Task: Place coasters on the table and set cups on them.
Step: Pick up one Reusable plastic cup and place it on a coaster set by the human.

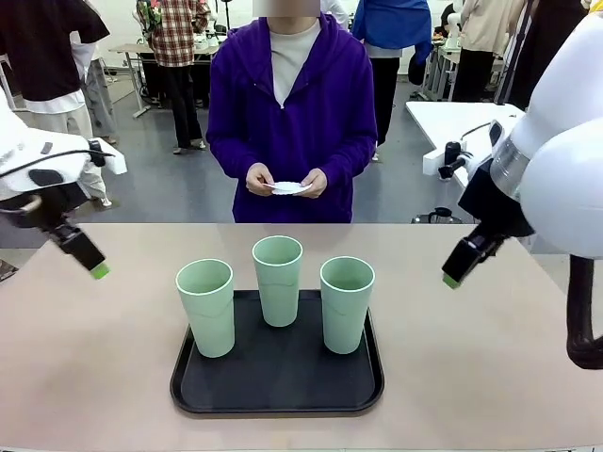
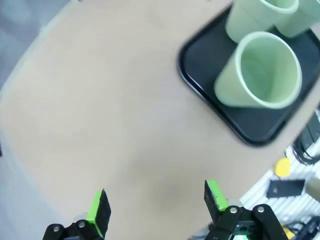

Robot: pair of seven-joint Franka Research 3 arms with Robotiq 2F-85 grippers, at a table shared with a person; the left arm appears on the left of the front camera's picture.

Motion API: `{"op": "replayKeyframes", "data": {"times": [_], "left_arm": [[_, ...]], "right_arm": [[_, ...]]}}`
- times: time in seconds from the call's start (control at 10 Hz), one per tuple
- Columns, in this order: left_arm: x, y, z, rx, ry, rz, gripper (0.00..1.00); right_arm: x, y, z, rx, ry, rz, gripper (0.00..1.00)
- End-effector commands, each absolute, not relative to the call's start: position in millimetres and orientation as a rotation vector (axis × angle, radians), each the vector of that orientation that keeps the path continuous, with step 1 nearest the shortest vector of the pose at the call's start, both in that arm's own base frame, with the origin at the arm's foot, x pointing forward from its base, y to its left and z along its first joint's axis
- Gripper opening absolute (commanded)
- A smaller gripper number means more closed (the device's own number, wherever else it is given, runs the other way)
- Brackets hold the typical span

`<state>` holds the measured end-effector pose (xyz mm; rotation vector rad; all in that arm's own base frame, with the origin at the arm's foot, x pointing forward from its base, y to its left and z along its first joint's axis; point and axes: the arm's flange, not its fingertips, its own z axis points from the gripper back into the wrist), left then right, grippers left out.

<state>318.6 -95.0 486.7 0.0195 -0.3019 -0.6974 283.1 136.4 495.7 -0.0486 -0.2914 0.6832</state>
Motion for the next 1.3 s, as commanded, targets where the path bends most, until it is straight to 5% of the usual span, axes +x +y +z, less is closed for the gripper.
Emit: {"op": "replayKeyframes", "data": {"times": [0.0,0.1,0.2,0.4,0.5,0.7,1.2], "left_arm": [[239,-71,432,-0.038,-0.297,-0.628,1.00],[240,-72,425,0.023,-0.390,-0.620,1.00],[307,-92,493,-0.004,-0.276,-0.685,1.00],[301,-89,504,-0.005,-0.303,-0.670,1.00],[316,-66,504,-0.272,-0.277,-0.621,1.00],[331,-26,510,-0.611,-0.167,-0.580,1.00],[374,60,491,-0.993,0.018,-0.503,1.00]], "right_arm": [[231,108,422,0.037,-0.232,0.688,1.00],[283,136,496,-0.049,-0.291,0.683,1.00],[283,136,496,-0.049,-0.291,0.683,1.00],[276,137,494,-0.022,-0.255,0.683,1.00],[292,102,486,0.349,-0.172,0.548,1.00],[301,44,463,0.799,-0.117,0.365,1.00],[311,-51,410,1.203,-0.025,0.160,1.00]]}}
